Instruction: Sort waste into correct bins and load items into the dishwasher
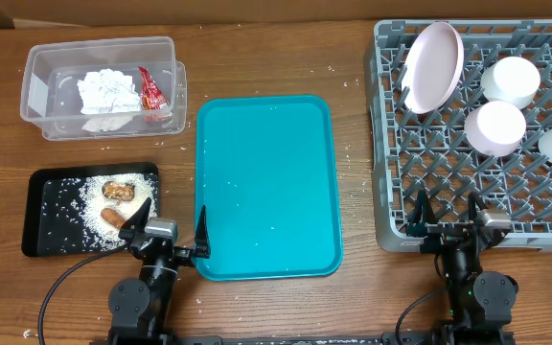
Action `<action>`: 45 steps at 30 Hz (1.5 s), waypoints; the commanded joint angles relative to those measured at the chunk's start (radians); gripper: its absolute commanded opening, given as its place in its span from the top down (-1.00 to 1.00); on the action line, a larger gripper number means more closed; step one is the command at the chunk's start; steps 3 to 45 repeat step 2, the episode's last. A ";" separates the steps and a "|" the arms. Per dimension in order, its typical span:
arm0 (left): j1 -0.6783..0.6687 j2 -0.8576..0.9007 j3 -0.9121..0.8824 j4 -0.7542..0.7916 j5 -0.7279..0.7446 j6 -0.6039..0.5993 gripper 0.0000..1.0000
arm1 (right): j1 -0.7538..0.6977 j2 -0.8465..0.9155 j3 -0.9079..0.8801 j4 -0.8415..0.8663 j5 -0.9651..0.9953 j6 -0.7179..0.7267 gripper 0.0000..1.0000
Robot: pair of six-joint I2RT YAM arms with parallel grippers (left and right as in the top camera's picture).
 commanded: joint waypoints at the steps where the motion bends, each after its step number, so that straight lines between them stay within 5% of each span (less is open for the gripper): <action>1: 0.005 -0.011 -0.007 0.003 0.003 0.016 -1.00 | -0.001 -0.011 -0.011 0.007 -0.002 -0.004 -1.00; 45: 0.005 -0.011 -0.007 0.003 0.003 0.016 -1.00 | -0.001 -0.011 -0.011 0.007 -0.002 -0.004 -1.00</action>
